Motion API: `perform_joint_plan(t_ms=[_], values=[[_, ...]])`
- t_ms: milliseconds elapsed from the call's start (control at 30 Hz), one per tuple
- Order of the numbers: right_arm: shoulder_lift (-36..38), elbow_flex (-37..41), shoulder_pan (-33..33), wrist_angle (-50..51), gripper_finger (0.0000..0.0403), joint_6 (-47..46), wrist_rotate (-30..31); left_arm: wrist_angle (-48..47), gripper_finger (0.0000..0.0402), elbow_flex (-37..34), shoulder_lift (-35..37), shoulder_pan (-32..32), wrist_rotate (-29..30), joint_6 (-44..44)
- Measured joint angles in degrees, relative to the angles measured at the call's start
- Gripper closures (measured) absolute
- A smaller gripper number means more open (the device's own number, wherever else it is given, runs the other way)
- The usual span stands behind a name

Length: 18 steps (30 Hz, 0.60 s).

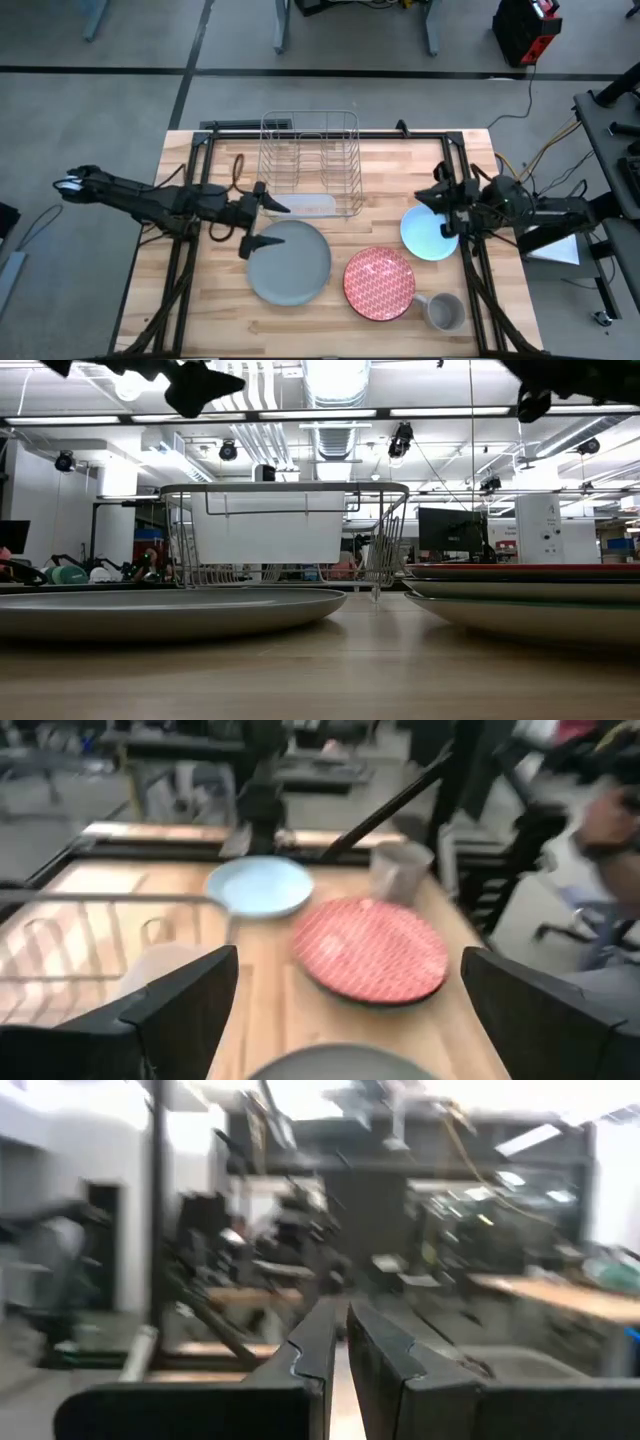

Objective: Sort dishes
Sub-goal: Put the gray plate into the dish rack

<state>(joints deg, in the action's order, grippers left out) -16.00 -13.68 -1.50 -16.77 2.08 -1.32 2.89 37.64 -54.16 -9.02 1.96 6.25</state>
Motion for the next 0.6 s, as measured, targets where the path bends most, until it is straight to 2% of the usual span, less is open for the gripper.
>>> perform_joint_plan(t_ms=[133,233,367,600], values=[[-6.67,-4.86,0.01,3.89,0.038,-0.8,1.55,-3.03,0.0028,3.93,-3.09,-0.04,0.19,-0.61],[-10.58,-8.37,0.01,9.18,0.0384,-1.79,1.53,-2.88,0.0028,6.19,-5.01,-0.04,-2.68,-2.71],[-14.83,-11.45,0.03,14.14,0.0389,-2.56,1.52,-3.35,0.0028,8.37,-7.35,-0.07,-3.0,-3.92],[-16.59,-12.32,0.14,16.45,0.039,-5.26,1.48,-4.42,0.0028,10.53,-12.22,-0.33,-2.94,5.58]])
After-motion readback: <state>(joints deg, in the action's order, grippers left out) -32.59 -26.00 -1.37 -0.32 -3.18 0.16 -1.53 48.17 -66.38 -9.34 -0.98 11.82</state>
